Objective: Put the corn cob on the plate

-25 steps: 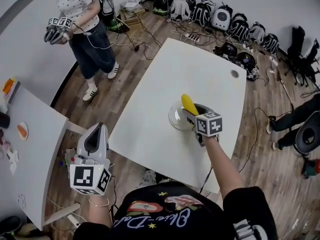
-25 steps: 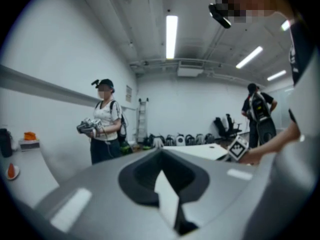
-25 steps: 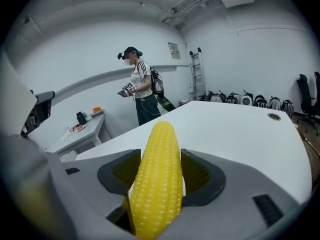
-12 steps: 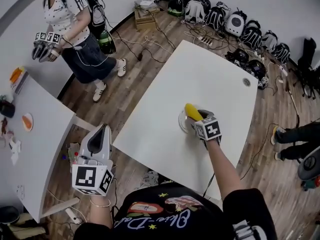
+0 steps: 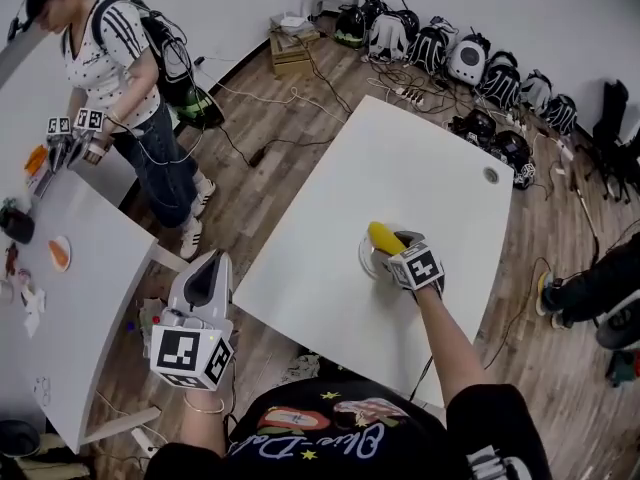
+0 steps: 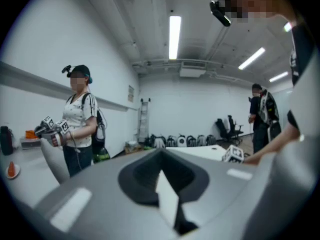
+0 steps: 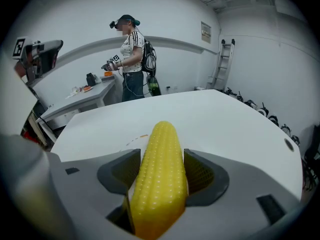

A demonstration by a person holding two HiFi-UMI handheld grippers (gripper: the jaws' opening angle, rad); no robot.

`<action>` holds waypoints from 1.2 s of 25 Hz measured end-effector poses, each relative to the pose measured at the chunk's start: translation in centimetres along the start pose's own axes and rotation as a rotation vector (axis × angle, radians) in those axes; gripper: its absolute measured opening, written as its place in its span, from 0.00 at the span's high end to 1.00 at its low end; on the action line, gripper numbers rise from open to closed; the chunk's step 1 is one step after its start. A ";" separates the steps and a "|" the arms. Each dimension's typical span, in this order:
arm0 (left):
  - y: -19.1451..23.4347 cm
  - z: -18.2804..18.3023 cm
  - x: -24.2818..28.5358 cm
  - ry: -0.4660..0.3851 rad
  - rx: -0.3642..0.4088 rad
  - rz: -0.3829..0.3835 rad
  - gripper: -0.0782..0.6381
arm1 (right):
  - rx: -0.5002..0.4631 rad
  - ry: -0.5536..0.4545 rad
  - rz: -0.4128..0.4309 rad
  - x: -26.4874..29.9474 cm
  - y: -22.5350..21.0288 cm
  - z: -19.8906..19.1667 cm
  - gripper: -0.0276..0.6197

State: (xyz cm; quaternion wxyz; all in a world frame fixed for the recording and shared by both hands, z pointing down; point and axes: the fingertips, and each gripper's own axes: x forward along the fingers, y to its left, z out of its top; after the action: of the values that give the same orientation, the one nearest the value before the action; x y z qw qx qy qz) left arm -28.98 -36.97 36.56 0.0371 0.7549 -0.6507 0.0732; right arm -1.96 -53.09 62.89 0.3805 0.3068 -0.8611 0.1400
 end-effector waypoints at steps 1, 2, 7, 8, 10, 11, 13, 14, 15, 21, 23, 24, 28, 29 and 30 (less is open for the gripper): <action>0.3 0.0 -0.1 -0.007 0.000 -0.002 0.89 | 0.002 -0.010 -0.004 0.1 0.3 0.1 0.57; 0.6 0.2 -0.3 -0.014 0.002 -0.006 0.89 | 0.015 -0.028 -0.008 -0.1 0.6 0.4 0.57; 0.4 2.1 0.6 -0.044 0.013 -0.041 0.89 | 0.068 -0.189 -0.064 -4.8 -0.1 3.9 0.57; 0.1 2.3 1.1 -0.050 0.012 -0.053 0.89 | 0.086 -0.249 -0.076 -6.3 -0.3 5.0 0.57; -0.8 2.7 2.0 -0.062 0.011 -0.084 0.89 | 0.138 -0.383 -0.085 -10.1 -0.4 7.2 0.57; -1.4 2.8 2.4 -0.067 0.012 -0.105 0.89 | 0.164 -0.445 -0.083 -12.1 -0.2 8.3 0.57; -2.9 3.2 3.2 -0.076 0.016 -0.156 0.89 | 0.195 -0.565 -0.072 -16.4 0.8 10.6 0.57; -3.6 3.5 3.7 -0.080 0.020 -0.184 0.89 | 0.194 -0.627 -0.068 -18.7 1.3 11.9 0.57; -4.4 3.8 4.2 -0.084 0.023 -0.211 0.89 | 0.184 -0.688 -0.072 -21.1 1.8 13.2 0.57; -9.1 4.7 6.3 -0.099 0.030 -0.362 0.89 | 0.087 -0.804 -0.303 -30.6 2.4 14.0 0.86; -10.5 4.7 6.5 -0.105 0.033 -0.400 0.89 | 0.114 -0.798 -0.342 -31.7 2.6 12.1 0.88; -11.0 4.6 6.6 -0.109 0.035 -0.412 0.89 | 0.133 -0.800 -0.350 -31.9 2.8 11.2 0.88; -12.0 4.5 7.4 -0.124 0.045 -0.443 0.89 | 0.179 -0.813 -0.391 -32.6 3.4 8.8 0.90; -12.5 4.7 7.6 -0.125 0.047 -0.452 0.89 | 0.187 -0.813 -0.397 -33.0 3.5 8.4 0.91; -13.0 4.8 7.7 -0.124 0.047 -0.461 0.89 | 0.193 -0.811 -0.401 -33.3 3.7 8.0 0.91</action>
State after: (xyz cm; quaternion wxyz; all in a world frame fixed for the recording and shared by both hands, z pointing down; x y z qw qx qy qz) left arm -14.75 -43.23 33.54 -0.0049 0.8872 -0.4602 0.0315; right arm 8.57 -39.98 32.80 0.0020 0.5313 -0.8471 0.0119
